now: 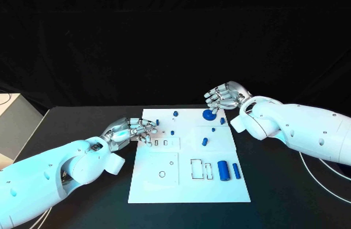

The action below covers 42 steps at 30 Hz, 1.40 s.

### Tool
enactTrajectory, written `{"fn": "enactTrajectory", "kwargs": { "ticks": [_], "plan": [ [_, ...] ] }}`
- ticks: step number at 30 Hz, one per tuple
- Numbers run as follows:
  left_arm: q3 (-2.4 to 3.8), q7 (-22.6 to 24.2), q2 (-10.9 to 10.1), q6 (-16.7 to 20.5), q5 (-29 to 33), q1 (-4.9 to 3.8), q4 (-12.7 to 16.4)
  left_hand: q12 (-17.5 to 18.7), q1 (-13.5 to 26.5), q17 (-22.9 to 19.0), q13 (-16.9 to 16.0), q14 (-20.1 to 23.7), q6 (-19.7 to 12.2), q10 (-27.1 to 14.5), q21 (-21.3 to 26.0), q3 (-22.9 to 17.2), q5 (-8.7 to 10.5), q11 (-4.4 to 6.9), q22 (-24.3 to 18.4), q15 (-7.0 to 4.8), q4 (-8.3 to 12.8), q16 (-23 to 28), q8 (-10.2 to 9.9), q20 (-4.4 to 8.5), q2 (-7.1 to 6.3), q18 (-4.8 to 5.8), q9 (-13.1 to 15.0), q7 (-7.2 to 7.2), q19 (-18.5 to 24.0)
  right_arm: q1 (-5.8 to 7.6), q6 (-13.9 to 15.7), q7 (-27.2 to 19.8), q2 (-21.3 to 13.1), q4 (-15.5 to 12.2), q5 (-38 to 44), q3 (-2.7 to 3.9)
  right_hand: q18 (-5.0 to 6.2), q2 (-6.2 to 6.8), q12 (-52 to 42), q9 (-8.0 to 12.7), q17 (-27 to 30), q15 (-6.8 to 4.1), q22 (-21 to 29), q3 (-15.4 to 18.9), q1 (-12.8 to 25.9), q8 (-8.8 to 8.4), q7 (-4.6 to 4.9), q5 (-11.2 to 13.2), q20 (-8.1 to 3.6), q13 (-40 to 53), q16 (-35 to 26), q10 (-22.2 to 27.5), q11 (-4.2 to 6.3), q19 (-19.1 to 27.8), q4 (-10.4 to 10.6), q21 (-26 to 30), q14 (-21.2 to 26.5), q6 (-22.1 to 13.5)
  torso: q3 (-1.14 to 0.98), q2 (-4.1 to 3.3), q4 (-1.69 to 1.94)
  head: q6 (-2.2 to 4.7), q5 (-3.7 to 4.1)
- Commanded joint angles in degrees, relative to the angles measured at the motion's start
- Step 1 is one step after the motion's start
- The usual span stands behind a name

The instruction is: Assemble the parts on the task board

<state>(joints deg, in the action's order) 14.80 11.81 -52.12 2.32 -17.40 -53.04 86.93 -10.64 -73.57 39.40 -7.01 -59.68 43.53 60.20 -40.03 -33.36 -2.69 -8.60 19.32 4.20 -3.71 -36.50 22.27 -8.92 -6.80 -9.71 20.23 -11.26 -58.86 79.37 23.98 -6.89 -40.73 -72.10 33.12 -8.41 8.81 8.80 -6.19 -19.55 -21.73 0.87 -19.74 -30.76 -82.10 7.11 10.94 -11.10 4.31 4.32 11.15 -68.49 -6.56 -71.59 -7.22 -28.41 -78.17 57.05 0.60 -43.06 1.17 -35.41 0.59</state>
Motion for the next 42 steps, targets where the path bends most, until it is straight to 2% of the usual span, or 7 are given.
{"fn": "enactTrajectory", "kwargs": {
  "ticks": [1, 4, 7, 11, 16, 27, 42],
  "plan": [
    [0.02, 0.6, 0.2, -1.1, 0.0, 0.08, -0.2, 0.2, 0.3, -0.1, 0.1, 0.0, -0.3, -0.3, 0.4, 0.0, -0.08, 0.13, -0.1, -0.03, -0.1, 0.2, -0.1, -0.18, -0.04, -0.81, 0.1, -1.29, -0.2, 0.04, -3.9, -2.1, 0.1, 1.1, -3.6, 0.00, 0.26, -0.61, -1.0, 0.4, -3.8, -1.11, -5.3, 0.7, 1.1, 0.56, -1.01, -0.5, -0.79, 1.2, 3.6, -4.0, 1.37, 0.5, 0.1, -6.8, -3.2, 1.1, -0.16, 0.30, -0.26, -0.09, 0.17],
    [0.01, 0.5, 0.3, -1.2, 0.0, 0.10, -0.3, 0.2, 0.3, -0.1, 0.1, 0.0, -0.3, -0.3, 0.4, 0.1, -0.08, 0.12, -0.1, -0.03, -0.1, 0.2, -0.1, -0.18, -0.05, -0.81, 0.1, -1.30, -0.2, 0.04, -3.6, -1.7, 0.3, 2.2, -2.9, -0.04, 0.68, -0.60, -3.8, 0.6, -9.3, -2.32, -10.0, 1.1, 1.8, 0.99, -2.26, -0.5, -0.97, 3.9, 10.0, -8.0, 3.17, -1.2, 0.1, -12.4, -7.6, 1.8, -0.16, 0.35, -0.29, 0.01, 0.26],
    [0.01, 0.4, 0.4, -1.3, 0.0, 0.11, -0.4, 0.2, 0.3, -0.1, 0.1, 0.0, -0.3, -0.3, 0.4, 0.1, -0.08, 0.12, -0.1, -0.03, -0.1, 0.2, -0.1, -0.18, -0.05, -0.81, 0.1, -1.30, -0.2, 0.04, -2.9, -0.9, 0.4, 3.2, 0.7, -0.09, -1.64, 0.56, -11.6, 0.4, -32.1, -3.33, -31.5, -2.6, 4.8, 2.25, -3.42, -0.9, -0.94, 13.5, 35.2, -8.9, 4.32, -6.5, 1.7, -31.5, -7.7, 1.9, -0.13, 0.27, -0.20, 0.25, 0.47],
    [0.00, 0.3, 0.4, -1.4, 0.0, 0.12, -0.5, 0.2, 0.3, -0.1, 0.1, 0.0, -0.4, -0.3, 0.4, 0.1, -0.08, 0.10, -0.1, -0.02, -0.1, 0.3, -0.1, -0.18, -0.07, -0.80, 0.1, -1.32, -0.2, 0.04, -2.5, -0.1, 0.4, 3.9, 8.2, -0.13, -2.71, 1.27, -20.1, -0.9, -44.4, -3.47, -39.8, -4.2, 6.0, 3.97, -3.55, -1.1, -1.00, 24.1, 49.5, -6.0, 4.76, -7.8, 3.2, -38.5, -7.7, 0.7, -0.08, 0.28, -0.19, 0.42, 0.90],
    [-0.01, 0.2, 0.5, -1.5, 0.0, 0.12, -0.5, 0.2, 0.3, -0.1, 0.1, 0.0, -0.4, -0.3, 0.4, 0.1, -0.08, 0.09, -0.1, -0.01, -0.1, 0.3, -0.1, -0.19, -0.07, -0.80, 0.1, -1.33, -0.3, -0.01, -1.8, 1.8, 0.5, 4.7, 21.7, -0.27, -3.00, 1.97, -22.3, -1.4, -46.5, -3.35, -42.2, -4.2, 7.0, 4.51, -3.54, -1.8, -0.92, 27.6, 52.1, -4.2, 4.57, -8.1, 4.6, -40.4, -7.7, -0.4, -0.03, 0.20, -0.16, 0.74, 1.68],
    [-0.02, 0.0, 0.6, -1.7, 0.0, 0.12, -0.4, 0.2, 0.4, -0.1, 0.1, 0.1, -0.4, -0.3, 0.5, 0.1, -0.08, 0.08, -0.2, 0.00, -0.1, 0.3, -0.1, -0.19, -0.04, -0.79, 0.1, -1.35, -0.3, -1.00, -1.8, 12.0, 1.7, 6.5, 48.5, -0.76, -1.43, 4.40, -10.8, -1.1, -37.9, -1.78, -34.7, -5.8, 8.6, 2.54, -1.97, -0.8, 0.52, 20.4, 41.4, 2.9, 2.57, -4.8, 8.0, -33.5, -4.9, -4.6, -0.14, 0.08, -0.09, 0.85, 2.59],
    [-0.03, -0.1, 0.7, -2.0, 0.0, 0.12, -0.2, 0.2, 0.4, -0.1, 0.1, 0.1, -0.4, -0.3, 0.5, 0.1, -0.08, 0.06, -0.2, 0.03, -0.2, 0.3, -0.1, -0.21, 0.00, -0.78, 0.1, -1.36, -0.3, -2.90, -1.9, 18.0, 5.1, 10.2, 59.0, -0.98, -1.63, 6.88, -2.3, -0.8, -37.0, -1.03, -35.6, -1.7, 9.1, 0.50, -2.77, 1.1, 1.28, 12.0, 41.9, 9.8, 1.65, -5.9, 9.6, -33.3, -5.6, -8.1, -0.23, -0.22, 0.47, 0.80, 3.17]
  ]
}}
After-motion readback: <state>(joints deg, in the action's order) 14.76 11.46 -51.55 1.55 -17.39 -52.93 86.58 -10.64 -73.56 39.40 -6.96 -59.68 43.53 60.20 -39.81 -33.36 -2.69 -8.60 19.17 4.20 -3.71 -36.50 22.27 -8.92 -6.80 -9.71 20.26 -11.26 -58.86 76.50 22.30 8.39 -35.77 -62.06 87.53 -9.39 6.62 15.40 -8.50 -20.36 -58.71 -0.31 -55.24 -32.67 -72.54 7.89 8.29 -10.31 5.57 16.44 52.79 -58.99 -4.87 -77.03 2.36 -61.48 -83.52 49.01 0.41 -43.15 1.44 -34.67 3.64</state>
